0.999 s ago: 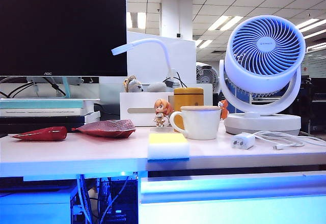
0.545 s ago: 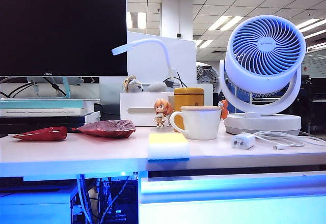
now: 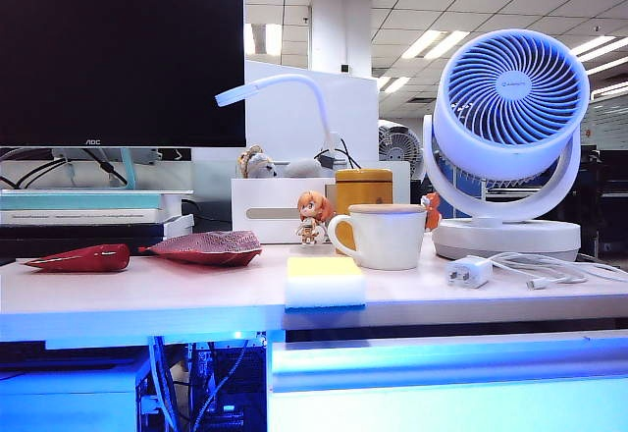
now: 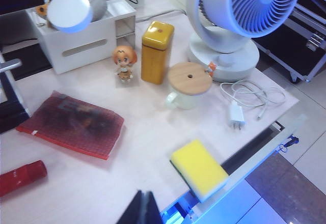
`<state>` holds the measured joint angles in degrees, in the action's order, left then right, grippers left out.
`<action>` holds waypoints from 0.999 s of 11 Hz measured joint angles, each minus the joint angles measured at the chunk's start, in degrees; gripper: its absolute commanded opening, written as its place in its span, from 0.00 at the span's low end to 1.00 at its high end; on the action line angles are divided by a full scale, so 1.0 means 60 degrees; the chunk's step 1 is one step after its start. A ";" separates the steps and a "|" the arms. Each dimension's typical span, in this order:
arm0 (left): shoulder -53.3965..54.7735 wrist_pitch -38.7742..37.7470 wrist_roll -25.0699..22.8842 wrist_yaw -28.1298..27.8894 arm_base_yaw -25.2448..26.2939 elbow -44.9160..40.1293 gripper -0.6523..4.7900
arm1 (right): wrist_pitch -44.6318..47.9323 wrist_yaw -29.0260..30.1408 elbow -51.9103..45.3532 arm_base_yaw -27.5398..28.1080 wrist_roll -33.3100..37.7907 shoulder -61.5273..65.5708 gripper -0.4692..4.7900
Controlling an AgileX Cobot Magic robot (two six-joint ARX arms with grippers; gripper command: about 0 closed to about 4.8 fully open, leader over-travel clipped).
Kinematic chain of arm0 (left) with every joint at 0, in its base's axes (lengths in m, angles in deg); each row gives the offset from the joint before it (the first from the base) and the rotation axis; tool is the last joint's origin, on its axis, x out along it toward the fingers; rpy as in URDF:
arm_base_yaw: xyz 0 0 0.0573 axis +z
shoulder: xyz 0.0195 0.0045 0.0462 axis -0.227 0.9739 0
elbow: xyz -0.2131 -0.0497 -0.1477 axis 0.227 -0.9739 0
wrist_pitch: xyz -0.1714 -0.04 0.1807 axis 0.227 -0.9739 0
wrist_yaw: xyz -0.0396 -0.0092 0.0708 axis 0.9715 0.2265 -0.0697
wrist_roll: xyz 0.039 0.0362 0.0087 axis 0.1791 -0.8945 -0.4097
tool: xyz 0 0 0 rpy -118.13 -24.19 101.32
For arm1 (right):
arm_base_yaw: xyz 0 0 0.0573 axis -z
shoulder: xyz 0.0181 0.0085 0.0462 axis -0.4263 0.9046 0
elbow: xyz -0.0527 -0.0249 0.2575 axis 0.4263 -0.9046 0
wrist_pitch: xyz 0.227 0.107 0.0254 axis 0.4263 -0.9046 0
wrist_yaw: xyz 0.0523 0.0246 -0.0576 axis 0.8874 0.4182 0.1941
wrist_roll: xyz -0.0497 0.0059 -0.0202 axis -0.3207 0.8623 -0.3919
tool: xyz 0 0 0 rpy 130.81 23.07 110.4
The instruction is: Open the drawer, place the cleaning sponge inside, then close the drawer.
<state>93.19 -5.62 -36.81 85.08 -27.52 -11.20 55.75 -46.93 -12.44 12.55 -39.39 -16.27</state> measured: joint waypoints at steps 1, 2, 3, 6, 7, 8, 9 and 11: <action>0.0000 -0.0004 0.0000 0.0000 0.0000 0.0000 0.11 | -0.0011 0.0262 0.0000 -0.0004 -0.0025 0.0018 0.07; 0.0000 -0.0004 0.0000 0.0000 0.0000 0.0000 0.11 | -0.0033 0.0219 0.0000 -0.0004 -0.0062 0.0058 0.07; 0.0000 0.0000 0.0000 0.0000 0.0000 0.0000 0.11 | -0.0157 -0.0226 0.0007 -0.0011 -0.0066 0.0168 0.07; 0.0000 -0.0004 0.0000 0.0000 0.0000 0.0000 0.11 | -0.1792 -0.1985 0.0295 0.0007 -0.0004 0.1861 0.07; -0.0004 -0.0004 0.0000 0.0000 0.0000 0.0000 0.11 | -0.1891 -0.1989 0.0291 0.0004 -0.0007 0.3198 0.07; -0.0004 -0.0135 -0.0273 0.0372 0.0000 0.0000 0.11 | -0.1891 -0.1989 0.0299 0.0000 -0.0022 0.4033 0.07; -0.0004 -0.0554 -0.0681 0.0954 0.0000 0.0000 0.11 | -0.1902 -0.1971 0.0288 0.0004 -0.0029 0.4546 0.07; -0.0004 -0.0962 -0.0801 0.1268 0.0000 0.0000 0.11 | -0.1887 -0.1967 0.0295 0.0004 -0.0040 0.5005 0.07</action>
<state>93.16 -11.40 -41.61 92.69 -27.52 -11.20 44.43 -58.73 -10.67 12.57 -39.63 13.76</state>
